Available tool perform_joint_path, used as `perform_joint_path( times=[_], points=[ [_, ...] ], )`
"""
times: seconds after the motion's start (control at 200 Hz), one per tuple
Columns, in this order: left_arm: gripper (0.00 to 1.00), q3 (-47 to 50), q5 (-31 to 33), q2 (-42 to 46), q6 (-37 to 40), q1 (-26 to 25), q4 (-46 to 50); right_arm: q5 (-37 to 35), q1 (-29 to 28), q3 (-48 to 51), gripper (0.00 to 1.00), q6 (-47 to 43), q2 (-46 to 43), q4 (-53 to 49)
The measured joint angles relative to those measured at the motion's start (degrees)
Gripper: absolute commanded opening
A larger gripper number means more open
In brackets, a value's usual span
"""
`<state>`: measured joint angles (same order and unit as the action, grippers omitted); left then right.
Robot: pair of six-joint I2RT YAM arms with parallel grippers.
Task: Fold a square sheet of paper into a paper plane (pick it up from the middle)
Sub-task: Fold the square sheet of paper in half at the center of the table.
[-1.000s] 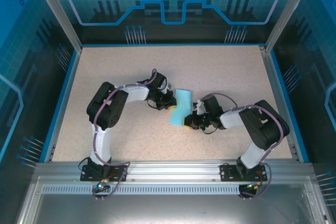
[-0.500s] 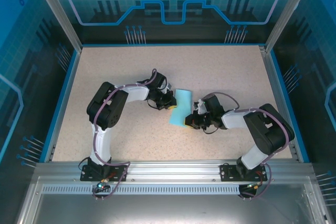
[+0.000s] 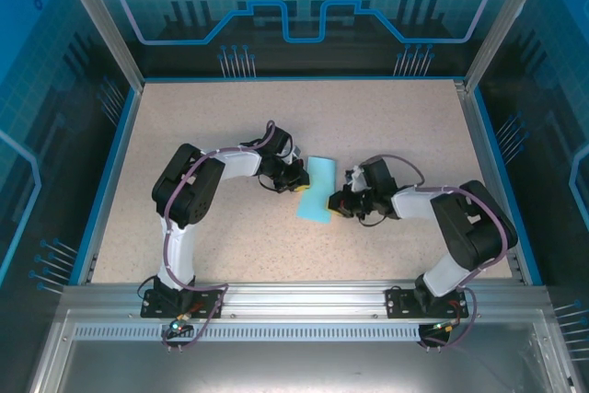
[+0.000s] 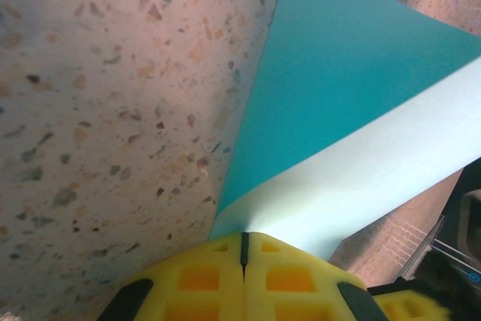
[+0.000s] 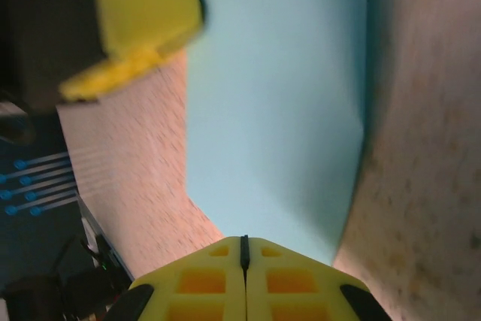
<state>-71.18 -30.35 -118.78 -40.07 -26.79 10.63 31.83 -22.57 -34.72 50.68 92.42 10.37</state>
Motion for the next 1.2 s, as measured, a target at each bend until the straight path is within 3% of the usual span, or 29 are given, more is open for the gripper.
perform_joint_path(
  times=[0.225, 0.47, 1.2],
  points=[
    [0.0, 0.0, 0.0, 0.0, 0.04, 0.0, 0.02, 0.46, 3.26, -6.16, 0.04, -0.39, 5.49, 4.02],
    [0.0, -0.02, 0.02, 0.0, 0.2, 0.0, 0.04, 0.52, 3.67, -6.47, 0.04, -0.59, 11.72, 5.4],
    [0.0, -0.35, 0.04, -0.11, 1.25, 0.0, 0.66, 1.75, 6.54, -9.55, 0.05, -1.57, 12.61, 6.21]
  ],
)
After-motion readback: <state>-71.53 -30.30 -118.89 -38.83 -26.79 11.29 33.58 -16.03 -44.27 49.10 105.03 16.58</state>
